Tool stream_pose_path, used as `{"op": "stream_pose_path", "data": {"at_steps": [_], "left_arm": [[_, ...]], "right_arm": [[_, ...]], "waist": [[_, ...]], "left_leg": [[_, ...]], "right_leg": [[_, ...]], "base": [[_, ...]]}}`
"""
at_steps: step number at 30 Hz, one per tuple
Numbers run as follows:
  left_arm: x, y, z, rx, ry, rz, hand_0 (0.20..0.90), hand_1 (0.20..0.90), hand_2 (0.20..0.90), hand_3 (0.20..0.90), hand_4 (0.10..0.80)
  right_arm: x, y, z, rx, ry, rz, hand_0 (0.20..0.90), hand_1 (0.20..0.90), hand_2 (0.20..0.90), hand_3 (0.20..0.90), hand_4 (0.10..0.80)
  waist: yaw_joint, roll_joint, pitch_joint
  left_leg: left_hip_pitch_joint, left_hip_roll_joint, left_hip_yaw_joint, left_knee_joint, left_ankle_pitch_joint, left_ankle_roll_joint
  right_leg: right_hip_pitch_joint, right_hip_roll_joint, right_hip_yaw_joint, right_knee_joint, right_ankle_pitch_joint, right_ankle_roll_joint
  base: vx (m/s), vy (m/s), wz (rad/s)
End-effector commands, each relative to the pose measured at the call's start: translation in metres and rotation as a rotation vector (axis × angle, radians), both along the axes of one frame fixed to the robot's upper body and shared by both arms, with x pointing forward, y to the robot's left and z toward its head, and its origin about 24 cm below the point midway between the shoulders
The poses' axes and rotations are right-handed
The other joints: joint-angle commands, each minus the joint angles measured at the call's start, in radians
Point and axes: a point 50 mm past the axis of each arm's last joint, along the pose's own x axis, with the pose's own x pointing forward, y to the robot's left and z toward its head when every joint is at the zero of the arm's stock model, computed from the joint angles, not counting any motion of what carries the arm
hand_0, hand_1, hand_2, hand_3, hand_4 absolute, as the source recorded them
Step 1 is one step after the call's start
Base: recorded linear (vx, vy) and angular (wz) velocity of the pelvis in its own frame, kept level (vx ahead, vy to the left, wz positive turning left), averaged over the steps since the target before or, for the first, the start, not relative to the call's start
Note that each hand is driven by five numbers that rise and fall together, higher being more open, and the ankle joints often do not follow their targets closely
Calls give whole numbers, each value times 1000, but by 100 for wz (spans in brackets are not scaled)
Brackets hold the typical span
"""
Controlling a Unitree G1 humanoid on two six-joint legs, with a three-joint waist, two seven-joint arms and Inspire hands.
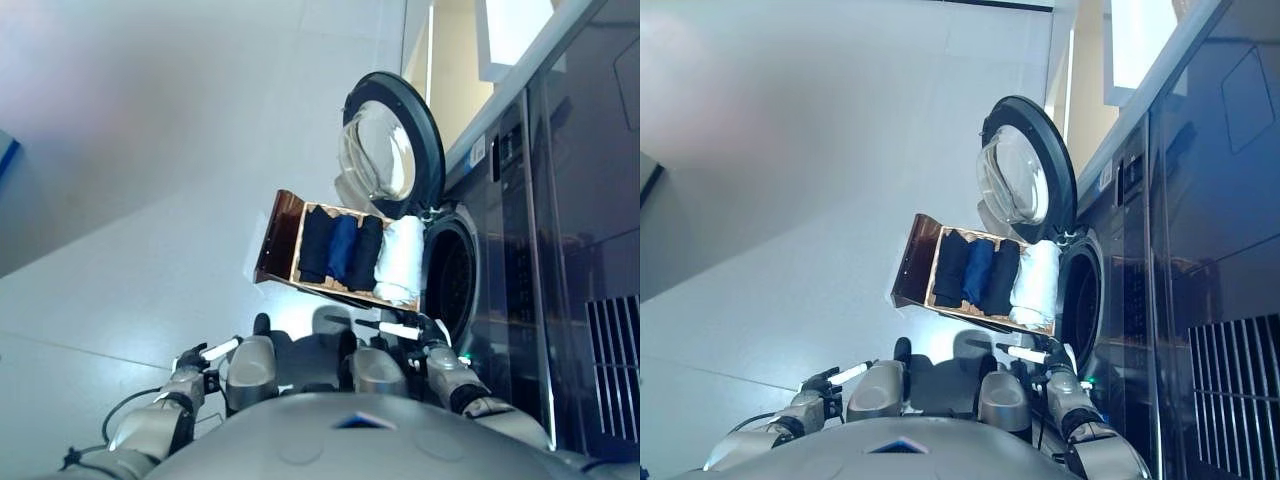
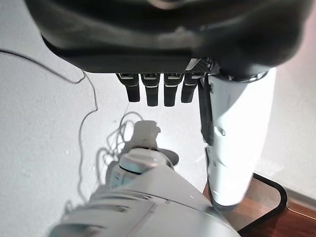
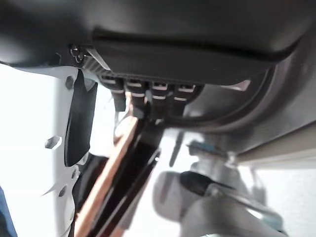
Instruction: Pick up the clothes and place them into the washing machine
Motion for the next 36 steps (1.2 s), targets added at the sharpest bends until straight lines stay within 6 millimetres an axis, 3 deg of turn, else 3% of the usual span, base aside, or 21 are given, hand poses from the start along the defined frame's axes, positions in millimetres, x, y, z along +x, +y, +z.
{"op": "stream_pose_path", "data": {"at_steps": [1, 2, 3, 7, 9, 11, 20, 24, 25, 29, 30, 31, 32, 33, 35, 36], "left_arm": [[-15, 11, 0, 36, 37, -8, 900, 900, 900, 900, 800], [-18, 10, 0, 33, 49, -5, 900, 900, 900, 900, 800], [-23, 10, -1, 34, 63, 0, 900, 900, 900, 900, 800], [-21, 15, 1, 48, 54, 8, 900, 900, 900, 900, 800], [-17, 22, 4, 75, 38, 9, 900, 900, 900, 900, 800], [-16, 25, 4, 86, 40, -5, 900, 900, 900, 900, 800], [-16, 24, 4, 85, 52, -23, 900, 900, 900, 900, 800], [-20, 23, 3, 79, 60, -17, 900, 900, 900, 900, 800], [-23, 23, 3, 78, 73, -17, 900, 900, 900, 900, 800], [-29, 25, 2, 79, 97, -18, 900, 900, 900, 900, 800], [-30, 28, 3, 83, 102, -20, 900, 900, 900, 900, 800], [-30, 28, 3, 83, 101, -20, 900, 900, 900, 900, 800], [-28, 29, 4, 85, 97, -26, 900, 900, 900, 900, 800], [-26, 29, 4, 85, 94, -33, 900, 900, 900, 900, 800], [-25, 28, 4, 83, 92, -39, 900, 900, 900, 900, 800], [-22, 25, 3, 74, 88, -50, 900, 900, 900, 900, 800]], "right_arm": [[19, -35, 20, -102, -109, -33, 900, 900, 900, 900, 800], [18, -36, 19, -100, -105, -39, 900, 900, 900, 900, 800], [14, -35, 18, -94, -94, -44, 900, 900, 900, 900, 800], [17, -27, 15, -70, -88, -46, 900, 900, 900, 900, 800], [29, -15, 17, -49, -113, -18, 900, 900, 900, 900, 800], [33, -10, 17, -35, -119, -4, 900, 900, 900, 900, 800], [26, -8, 13, -23, -86, 0, 900, 900, 900, 900, 800], [22, -13, 12, -27, -72, -20, 900, 900, 900, 900, 800], [20, -16, 11, -29, -63, -37, 900, 900, 900, 900, 800], [19, -19, 12, -26, -67, -52, 900, 900, 900, 900, 800], [25, -19, 15, -22, -93, -58, 900, 900, 900, 900, 800], [25, -19, 15, -22, -93, -58, 900, 900, 900, 900, 800], [28, -17, 15, -15, -102, -60, 900, 900, 900, 900, 800], [28, -17, 15, -12, -103, -59, 900, 900, 900, 900, 800], [28, -17, 16, -15, -104, -57, 900, 900, 900, 900, 800], [26, -19, 15, -22, -94, -58, 900, 900, 900, 900, 800]], "waist": [[17, -4, 2], [13, 7, -7], [14, 15, -28], [12, 12, -48], [26, 4, -64], [29, -2, -70], [29, -35, -104], [29, -49, -111], [29, -50, -111], [26, -39, -104], [12, -23, -83], [13, -23, -82], [3, -8, -65], [-1, -2, -58], [-4, 1, -49], [-18, -4, -39]], "left_leg": [[-107, 13, -31, -76, 82, 46], [-102, 21, 26, -82, 91, 46], [-88, 5, 55, -61, 78, 56], [-61, -16, 109, -65, 50, 79], [-32, -17, 181, -84, 26, 93], [-17, -19, 209, -78, 8, 101], [6, -49, 207, -62, -34, 117], [10, -75, 204, -54, -56, 133], [17, -94, 199, -51, -70, 145], [43, -117, 188, -57, -85, 169], [66, -122, 179, -68, -87, 184], [67, -122, 180, -68, -87, 184], [92, -122, 171, -77, -91, 190], [105, -120, 173, -82, -91, 192], [126, -120, 175, -92, -95, 191], [154, -133, 170, -104, -104, 188]], "right_leg": [[78, 30, 22, 13, -77, 41], [99, 13, 29, 9, -85, 50], [115, -24, 48, 12, -87, 68], [101, -73, 75, 17, -57, 101], [92, -119, 45, -11, -9, 133], [94, -140, 19, -31, 17, 145], [131, -176, -18, -66, 61, 176], [129, -198, -15, -48, 119, 191], [117, -210, -6, -9, 160, 195], [75, -208, 26, 98, 207, 175], [21, -172, 52, 183, 202, 147], [20, -172, 53, 185, 200, 147], [-31, -125, 56, 215, 144, 122], [-56, -103, 43, 200, 109, 109], [-68, -95, 19, 172, 90, 102], [-107, -81, 9, 80, 116, 110]], "base": [[241, 200, -14], [449, 414, -10], [435, 437, -22], [217, 231, -65], [202, 239, -98], [142, 156, -90], [97, 69, -13], [77, 99, 6], [69, 143, 14], [72, 189, 8], [39, 148, 4], [87, 253, 3], [80, 154, -5], [120, 184, -17], [106, 59, -18], [149, 11, -5]]}}
